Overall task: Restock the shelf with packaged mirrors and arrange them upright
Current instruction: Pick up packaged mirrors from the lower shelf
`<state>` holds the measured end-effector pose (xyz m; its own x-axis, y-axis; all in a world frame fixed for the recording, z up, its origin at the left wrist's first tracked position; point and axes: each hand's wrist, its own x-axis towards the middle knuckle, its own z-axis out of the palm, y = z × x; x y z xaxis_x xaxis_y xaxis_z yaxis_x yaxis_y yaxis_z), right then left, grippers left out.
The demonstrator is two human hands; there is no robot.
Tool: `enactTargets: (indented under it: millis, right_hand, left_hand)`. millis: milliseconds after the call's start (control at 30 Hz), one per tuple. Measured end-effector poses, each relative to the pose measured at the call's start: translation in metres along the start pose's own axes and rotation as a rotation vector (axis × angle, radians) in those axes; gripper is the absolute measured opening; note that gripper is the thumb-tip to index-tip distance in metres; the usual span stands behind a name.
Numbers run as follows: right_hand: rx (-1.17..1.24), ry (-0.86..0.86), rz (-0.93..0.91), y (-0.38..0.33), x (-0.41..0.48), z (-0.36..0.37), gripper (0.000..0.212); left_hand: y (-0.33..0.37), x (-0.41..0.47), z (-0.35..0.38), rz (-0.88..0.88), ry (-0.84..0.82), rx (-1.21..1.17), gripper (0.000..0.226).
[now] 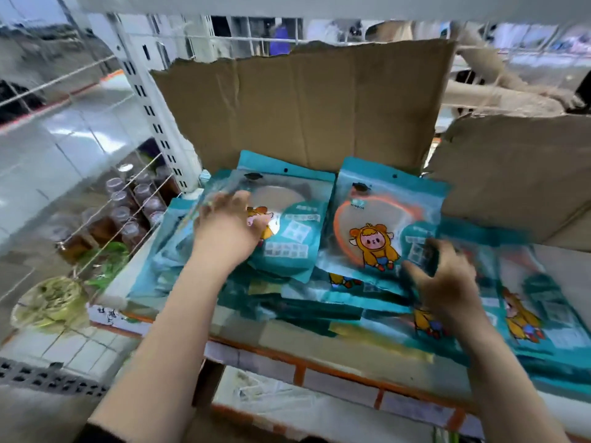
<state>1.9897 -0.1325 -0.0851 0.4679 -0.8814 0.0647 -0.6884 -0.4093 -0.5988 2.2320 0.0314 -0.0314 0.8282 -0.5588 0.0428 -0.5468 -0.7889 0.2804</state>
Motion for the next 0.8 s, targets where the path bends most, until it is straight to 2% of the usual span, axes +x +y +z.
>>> enactTargets:
  millis: [67, 167, 233, 333, 433, 500, 567, 700, 800]
  right_hand:
    - [0.031, 0.054, -0.015, -0.006, 0.006, 0.003, 0.059]
    - [0.096, 0.106, -0.01, -0.016, 0.014, 0.006, 0.065]
    - [0.148, 0.102, -0.013, -0.016, 0.013, 0.01, 0.076]
    - [0.277, 0.074, 0.057, -0.006, 0.011, 0.015, 0.1]
    - [0.435, 0.026, 0.127, -0.006, 0.018, 0.01, 0.099]
    - [0.589, -0.006, 0.194, -0.007, 0.027, 0.004, 0.086]
    - [0.709, -0.016, 0.253, -0.009, 0.031, -0.001, 0.065]
    - [0.825, -0.1, 0.358, -0.008, 0.035, -0.003, 0.021]
    - [0.979, -0.142, 0.406, -0.001, 0.033, -0.009, 0.006]
  left_hand:
    - [0.009, 0.02, -0.002, -0.006, -0.068, 0.046, 0.058]
    - [0.018, 0.04, -0.004, 0.01, -0.071, 0.038, 0.062]
    - [0.015, 0.042, 0.0, -0.022, -0.097, 0.011, 0.069]
    - [0.004, 0.042, 0.008, -0.074, -0.146, 0.072, 0.091]
    - [0.002, 0.048, 0.003, -0.08, -0.134, 0.111, 0.114]
    - [0.008, 0.049, -0.002, -0.069, -0.104, 0.057, 0.111]
    - [0.015, 0.047, -0.003, -0.061, -0.1, -0.014, 0.108]
    - [0.019, 0.048, -0.004, -0.064, -0.092, -0.256, 0.108]
    - [0.026, 0.048, -0.004, -0.063, -0.017, -0.391, 0.097]
